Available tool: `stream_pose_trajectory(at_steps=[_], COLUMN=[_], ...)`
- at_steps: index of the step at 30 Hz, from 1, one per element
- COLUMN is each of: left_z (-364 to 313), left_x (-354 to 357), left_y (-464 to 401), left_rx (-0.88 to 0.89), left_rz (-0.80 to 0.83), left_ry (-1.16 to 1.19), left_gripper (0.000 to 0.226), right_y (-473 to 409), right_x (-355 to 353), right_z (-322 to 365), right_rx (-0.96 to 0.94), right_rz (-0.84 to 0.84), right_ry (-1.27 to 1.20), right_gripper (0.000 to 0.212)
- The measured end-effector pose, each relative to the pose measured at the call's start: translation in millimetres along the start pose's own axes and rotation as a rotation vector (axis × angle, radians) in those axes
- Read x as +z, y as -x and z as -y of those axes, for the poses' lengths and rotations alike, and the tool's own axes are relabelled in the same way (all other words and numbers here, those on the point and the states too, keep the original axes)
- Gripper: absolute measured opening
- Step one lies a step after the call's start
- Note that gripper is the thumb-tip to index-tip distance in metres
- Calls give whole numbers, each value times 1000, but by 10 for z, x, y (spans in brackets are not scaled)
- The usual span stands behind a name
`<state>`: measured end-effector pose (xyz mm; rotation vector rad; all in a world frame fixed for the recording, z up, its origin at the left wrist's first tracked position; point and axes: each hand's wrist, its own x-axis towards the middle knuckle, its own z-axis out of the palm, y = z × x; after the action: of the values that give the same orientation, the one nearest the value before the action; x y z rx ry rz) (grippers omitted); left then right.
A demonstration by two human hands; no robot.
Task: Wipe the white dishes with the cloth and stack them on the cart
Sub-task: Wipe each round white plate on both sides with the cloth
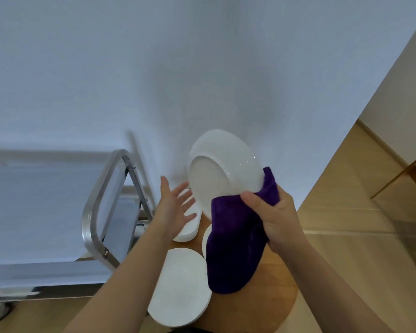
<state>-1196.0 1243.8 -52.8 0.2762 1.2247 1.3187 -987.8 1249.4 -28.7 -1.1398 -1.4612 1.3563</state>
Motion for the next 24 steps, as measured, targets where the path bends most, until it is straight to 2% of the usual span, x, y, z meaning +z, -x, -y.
stream_pose_trajectory(at_steps=[1,3,4,6,8,10,13,15,16,18,20,23,24], left_z=[42,42,26,-15,-53,-103,-231,-323,-359,-409,-422,-346,-303], left_x=[47,92,87,48,11,-6,-13,-25,-22,33,164,367,402], left_y=[0,-27,-41,-68,-82,-78,-49,-21,-5,48,124,230,253], left_rx=[-14,-9,27,92,82,97,228,333,415,603,734,835,858], left_rz=[-50,-196,-260,-340,-368,-380,-428,-484,-512,-527,-525,-498,-469], left_ry=[51,71,44,-37,-35,-41,-159,-290,-396,-621,-823,-1148,-1215], left_gripper=[74,45,31,21,26,31,38,43,46,52,54,51,46], right_y=[-5,3,17,56,77,76,71,57,40,-12,-68,-147,-173], right_x=[9,40,50,45,-8,-75,-176,-218,-224,-207,-78,274,381], right_z=[-5,-51,-78,-94,-128,-170,-261,-285,-268,-204,-51,250,343], right_rx=[36,71,76,76,116,149,100,24,-13,-112,-242,-449,-493], right_rz=[23,24,24,74,110,106,-71,-204,-216,-110,26,99,119], right_ry=[-102,-212,-222,-199,-113,74,406,461,435,376,384,397,489], right_gripper=[50,50,49,41,41,50,51,45,45,44,52,53,56])
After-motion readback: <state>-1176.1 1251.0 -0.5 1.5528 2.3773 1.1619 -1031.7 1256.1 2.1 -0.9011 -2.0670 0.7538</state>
